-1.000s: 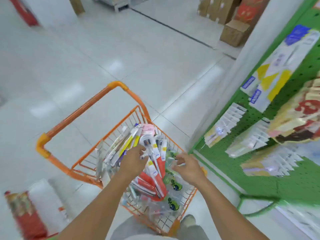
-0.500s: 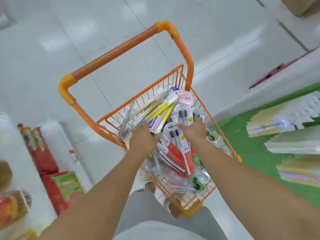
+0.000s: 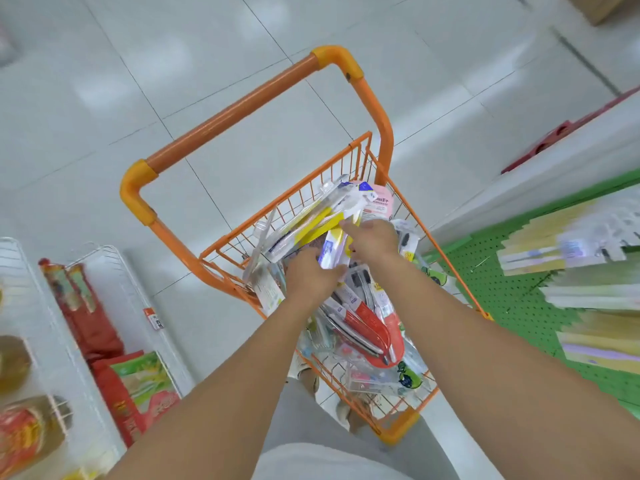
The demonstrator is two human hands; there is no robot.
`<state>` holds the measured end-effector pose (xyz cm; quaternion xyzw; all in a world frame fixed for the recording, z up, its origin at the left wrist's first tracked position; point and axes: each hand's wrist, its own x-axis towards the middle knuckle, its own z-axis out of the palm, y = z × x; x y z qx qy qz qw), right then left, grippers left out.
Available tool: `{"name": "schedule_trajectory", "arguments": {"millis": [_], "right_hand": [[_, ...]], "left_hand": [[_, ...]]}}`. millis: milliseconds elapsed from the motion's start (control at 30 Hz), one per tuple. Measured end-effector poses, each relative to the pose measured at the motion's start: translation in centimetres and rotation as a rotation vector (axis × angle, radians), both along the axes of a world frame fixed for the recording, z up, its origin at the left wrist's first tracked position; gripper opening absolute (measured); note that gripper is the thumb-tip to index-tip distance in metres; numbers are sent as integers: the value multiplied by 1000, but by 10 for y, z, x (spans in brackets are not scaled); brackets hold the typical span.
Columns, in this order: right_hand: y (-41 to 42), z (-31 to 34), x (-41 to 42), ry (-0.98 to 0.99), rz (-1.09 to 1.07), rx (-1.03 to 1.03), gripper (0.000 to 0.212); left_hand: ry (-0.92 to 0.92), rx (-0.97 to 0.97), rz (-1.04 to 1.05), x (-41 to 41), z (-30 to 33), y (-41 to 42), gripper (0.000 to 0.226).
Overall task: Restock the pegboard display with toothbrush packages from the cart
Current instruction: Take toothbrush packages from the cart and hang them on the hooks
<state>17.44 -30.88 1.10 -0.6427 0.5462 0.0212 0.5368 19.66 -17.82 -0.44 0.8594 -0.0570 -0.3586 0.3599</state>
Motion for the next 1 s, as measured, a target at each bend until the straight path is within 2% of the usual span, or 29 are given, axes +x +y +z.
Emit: {"name": "schedule_trajectory", "arguments": {"millis": [100, 167, 267, 367, 500, 567, 633, 700, 867, 1000], "right_hand": [[-19, 2, 17, -11, -152, 123, 32], [-31, -3, 29, -38, -201, 182, 36], [-40, -6, 49, 15, -210, 207, 28], [-40, -3, 59, 75, -281, 240, 31], [-31, -1, 62, 21, -257, 277, 36], [-32, -8, 61, 8, -226, 228, 31], [-34, -11, 58, -7, -216, 189, 12], [-38, -5, 48, -40, -234, 170, 5], [-46, 42, -6, -238, -294, 54, 8], [-48, 93, -74, -439, -337, -29, 18]], "left_hand": [[59, -122, 122, 11, 18, 15, 28], [121, -146, 126, 19, 27, 31, 29], [203, -156, 108, 28, 35, 53, 32], [202, -111, 74, 36, 33, 68, 35], [183, -124, 51, 41, 37, 73, 29], [182, -144, 37, 39, 40, 70, 25], [175, -135, 5, 38, 41, 69, 22], [191, -134, -1, 38, 43, 70, 20], [321, -208, -118, 34, 58, 75, 9], [434, -312, -121, 25, 83, 77, 13]]}}
